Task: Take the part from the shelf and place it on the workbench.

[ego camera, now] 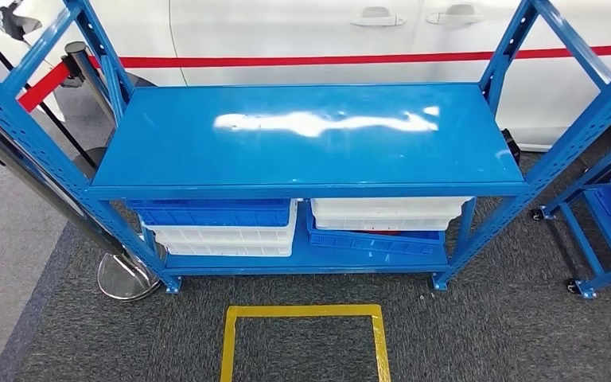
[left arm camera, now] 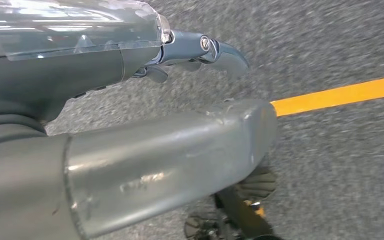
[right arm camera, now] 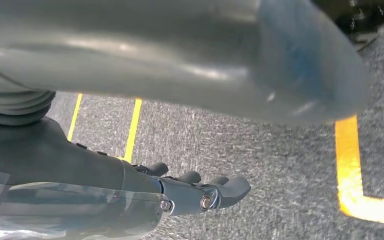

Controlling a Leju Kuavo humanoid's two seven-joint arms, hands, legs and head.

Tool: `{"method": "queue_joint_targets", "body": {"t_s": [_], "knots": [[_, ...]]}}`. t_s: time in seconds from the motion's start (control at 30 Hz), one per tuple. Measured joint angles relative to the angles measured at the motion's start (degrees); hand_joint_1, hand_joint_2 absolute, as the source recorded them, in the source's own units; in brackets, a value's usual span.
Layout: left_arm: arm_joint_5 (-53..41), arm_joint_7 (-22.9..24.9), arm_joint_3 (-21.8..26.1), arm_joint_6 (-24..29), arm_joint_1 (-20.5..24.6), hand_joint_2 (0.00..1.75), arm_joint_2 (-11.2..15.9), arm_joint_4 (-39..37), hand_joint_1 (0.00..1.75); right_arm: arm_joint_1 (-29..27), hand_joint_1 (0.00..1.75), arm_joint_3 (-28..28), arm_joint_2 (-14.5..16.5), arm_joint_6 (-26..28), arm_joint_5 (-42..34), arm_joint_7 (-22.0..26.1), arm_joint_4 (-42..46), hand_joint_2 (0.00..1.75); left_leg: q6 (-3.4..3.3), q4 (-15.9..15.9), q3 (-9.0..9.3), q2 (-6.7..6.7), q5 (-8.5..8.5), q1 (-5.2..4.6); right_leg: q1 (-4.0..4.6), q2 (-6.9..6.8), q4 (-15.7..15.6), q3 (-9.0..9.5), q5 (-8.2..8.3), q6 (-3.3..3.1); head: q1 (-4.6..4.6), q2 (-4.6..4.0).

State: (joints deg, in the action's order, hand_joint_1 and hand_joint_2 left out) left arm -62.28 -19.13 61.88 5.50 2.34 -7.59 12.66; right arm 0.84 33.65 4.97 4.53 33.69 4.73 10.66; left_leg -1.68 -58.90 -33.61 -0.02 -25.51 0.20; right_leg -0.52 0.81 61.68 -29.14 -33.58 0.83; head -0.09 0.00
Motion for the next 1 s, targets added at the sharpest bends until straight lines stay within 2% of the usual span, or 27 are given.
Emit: {"method": "queue_joint_targets", "body": {"t_s": [0.03,0.1,0.13,0.17,0.2,0.23,0.27,0.3,0.33,0.43,0.5,0.53,0.6,0.63,0.67,0.7,0.77,0.8,0.87,0.9,1.0], "knots": [[0.0,-0.2,0.0,0.1,0.1,0.0,0.0,0.0,0.0,0.0,0.0,0.0,0.0,0.0,0.1,0.0,0.0,0.0,-0.24,0.2,0.3,0.08,-0.11,0.03,-0.12,-0.16,3.0,-1.64,-1.35,0.16,0.12,0.0],[0.0,-0.5,0.0,0.3,0.1,0.0,0.0,0.0,0.0,0.0,0.0,0.0,0.0,0.1,0.3,0.0,0.0,0.0,-0.56,0.4,0.74,0.16,-0.57,-0.03,-0.26,-0.25,10.1,-6.2,-3.71,0.48,0.24,0.0],[0.0,-0.5,0.1,0.4,0.2,0.0,0.0,0.0,0.0,0.0,0.0,0.1,0.0,0.1,0.4,0.0,0.0,0.0,-0.61,0.3,1.03,0.18,-0.85,-0.06,-0.32,-0.29,12.2,-7.89,-3.68,0.61,0.24,0.0],[-0.1,-0.6,0.1,0.4,0.2,0.0,-0.1,0.0,0.0,0.0,0.0,0.2,0.0,0.1,0.4,0.0,0.0,0.0,-0.58,0.3,1.39,0.16,-1.14,-0.07,-0.35,-0.35,12.3,-8.63,-2.51,0.7,0.24,0.0],[-0.1,-0.6,0.1,0.5,0.1,0.0,-0.1,0.0,0.0,-0.1,0.0,0.3,-0.1,0.1,0.5,0.0,0.0,0.0,-0.48,0.3,1.86,0.13,-1.46,-0.06,-0.36,-0.43,10.3,-8.23,-0.24,0.7,0.25,0.0],[-0.1,-0.6,0.1,0.5,0.1,0.0,-0.1,0.0,0.0,-0.1,0.0,0.3,-0.1,0.1,0.5,0.0,0.0,0.0,-0.31,0.3,2.33,0.1,-1.81,-0.06,-0.37,-0.54,6.7,-7.07,2.5,0.6,0.26,0.0],[-0.1,-0.6,0.1,0.6,0.1,0.0,-0.1,0.0,0.0,-0.1,0.0,0.4,-0.1,0.1,0.5,0.0,0.0,0.0,-0.06,0.3,2.66,0.08,-2.15,-0.13,-0.31,-0.65,3.2,-5.77,4.5,0.41,0.27,0.0],[-0.1,-0.6,0.1,0.6,0.1,0.0,-0.1,0.0,0.0,-0.1,0.0,0.5,-0.2,0.1,0.5,0.0,0.0,0.0,0.27,0.2,2.83,0.06,-2.48,-0.24,-0.2,-0.71,0.4,-4.71,5.75,0.13,0.27,0.0],[-0.1,-0.6,0.1,0.6,0.2,0.0,-0.2,0.0,0.0,0.0,0.0,0.5,-0.2,0.1,0.6,0.0,0.0,0.0,0.61,0.1,2.86,0.06,-2.72,-0.34,-0.09,-0.74,-1.2,-4.15,6.1,-0.16,0.23,0.0],[-0.1,-0.6,0.2,0.6,0.4,0.0,-0.2,0.0,0.0,0.1,0.0,0.6,-0.1,0.1,0.6,-0.1,0.0,0.0,1.52,0.1,3.06,0.1,-3.14,-0.38,0.0,-0.63,-2.0,-3.81,5.81,-1.06,0.06,0.0],[-0.2,-0.6,0.3,0.6,0.4,0.0,-0.3,0.0,0.0,0.1,0.0,0.7,-0.1,0.1,0.7,-0.1,0.0,0.0,2.2,-1.8,2.49,0.1,-4.57,-0.2,-0.21,-0.68,-2.4,-3.55,5.86,-1.69,-0.15,0.0],[-0.3,-0.6,0.3,0.6,0.4,0.0,-0.3,0.0,0.0,0.1,0.0,0.7,-0.1,0.1,0.7,-0.1,0.0,0.44,2.52,-4.4,1.36,0.08,-6.12,-0.05,-0.29,-0.73,-2.5,-3.44,5.85,-1.97,-0.3,0.0],[-0.3,-0.6,0.4,0.7,0.4,0.0,-0.3,0.0,0.0,0.1,0.0,0.9,-0.1,0.1,0.8,-0.2,0.0,1.31,2.99,-11.6,-2.2,0.06,-9.58,0.17,-0.24,-0.78,-2.5,-3.39,5.72,-2.33,-0.51,0.0],[-0.3,-0.5,0.5,0.7,0.3,0.0,-0.3,0.0,0.0,0.1,0.0,0.9,-0.1,0.1,0.8,-0.2,0.0,1.75,3.12,-14.4,-3.7,0.06,-10.4,0.26,-0.22,-0.76,-2.5,-3.34,5.66,-2.37,-0.53,0.0],[-0.4,-0.5,0.5,0.7,0.3,0.0,-0.3,0.0,0.0,0.1,0.0,0.9,-0.1,0.1,0.9,-0.3,0.0,1.75,3.16,-15.4,-4.36,0.07,-10.07,0.31,-0.21,-0.72,-2.5,-3.24,5.58,-2.37,-0.54,0.0],[-0.6,-0.4,0.5,0.7,0.3,0.0,-0.3,0.0,0.0,0.1,0.0,0.9,-0.1,0.0,1.0,-0.6,0.0,1.75,3.1,-14.1,-3.95,0.07,-8.6,0.35,-0.21,-0.67,-2.5,-3.06,5.49,-2.32,-0.56,0.0],[-0.9,-0.2,0.5,0.8,0.3,0.0,-0.3,0.0,0.0,0.1,0.0,0.9,-0.1,-0.1,1.2,-1.1,0.0,1.75,2.7,-7.1,-0.94,0.06,-4.37,0.36,-0.21,-0.61,-2.5,-2.61,5.24,-2.12,-0.56,0.0],[-1.0,-0.1,0.6,0.9,0.4,0.0,-0.3,0.0,0.0,0.1,0.0,1.0,-0.1,-0.1,1.3,-1.4,0.0,1.75,2.4,-3.6,0.56,0.05,-2.94,0.24,-0.14,-0.59,-2.4,-2.47,5.1,-1.91,-0.54,0.0],[-1.1,0.0,0.6,1.0,0.5,0.0,-0.3,0.0,0.0,0.1,0.0,1.1,0.0,-0.1,1.4,-1.8,0.0,1.75,1.83,-0.2,1.92,0.0,-2.12,-0.1,-0.11,-0.58,-2.4,-2.4,4.99,-1.3,-0.52,0.0],[-1.2,0.1,0.6,1.1,0.5,0.0,-0.3,0.0,0.0,0.1,0.0,1.2,0.0,-0.1,1.4,-1.9,0.0,1.75,1.59,-0.1,1.93,-0.02,-2.16,-0.29,-0.12,-0.57,-2.5,-2.38,5.02,-0.96,-0.52,0.0],[-1.1,0.1,0.7,1.3,0.4,0.0,-0.3,0.0,0.0,0.2,0.0,1.3,0.0,-0.3,1.5,-2.0,0.0,1.75,0.71,0.9,2.48,-0.02,-1.64,0.0,-0.09,-0.65,-2.4,-2.2,4.76,-0.08,-0.43,0.0]]}}
